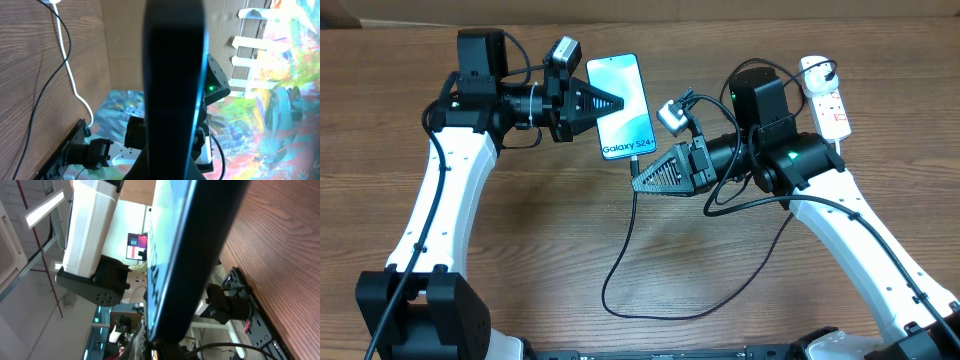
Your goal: Plug charger to phone and switch on socket
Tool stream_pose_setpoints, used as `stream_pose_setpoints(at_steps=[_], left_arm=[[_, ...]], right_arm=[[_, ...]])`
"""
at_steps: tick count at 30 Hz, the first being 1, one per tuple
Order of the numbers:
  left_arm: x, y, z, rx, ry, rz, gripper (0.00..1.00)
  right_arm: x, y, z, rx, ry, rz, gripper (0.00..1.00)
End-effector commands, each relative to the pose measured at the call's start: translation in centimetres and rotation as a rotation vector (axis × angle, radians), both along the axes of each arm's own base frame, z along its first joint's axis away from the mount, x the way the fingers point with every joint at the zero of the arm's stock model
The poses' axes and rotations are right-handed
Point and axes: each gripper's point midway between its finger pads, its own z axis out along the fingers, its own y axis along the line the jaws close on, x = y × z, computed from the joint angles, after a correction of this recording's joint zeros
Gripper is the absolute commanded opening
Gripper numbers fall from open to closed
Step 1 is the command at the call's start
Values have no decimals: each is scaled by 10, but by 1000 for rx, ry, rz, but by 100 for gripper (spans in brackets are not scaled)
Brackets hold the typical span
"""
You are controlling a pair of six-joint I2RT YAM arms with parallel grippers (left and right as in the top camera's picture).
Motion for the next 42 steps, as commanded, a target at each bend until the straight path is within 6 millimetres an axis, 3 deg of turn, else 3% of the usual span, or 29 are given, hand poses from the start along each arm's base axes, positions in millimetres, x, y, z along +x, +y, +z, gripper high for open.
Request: stream_pose_setpoints(at_steps=[1,42], left_arm=[[-6,0,16,-33,-34,-35,4],[-6,0,16,-33,-34,-35,4]], right_arm=[[0,-2,2,7,15,4,4],[2,5,-2,-28,32,-19,4]])
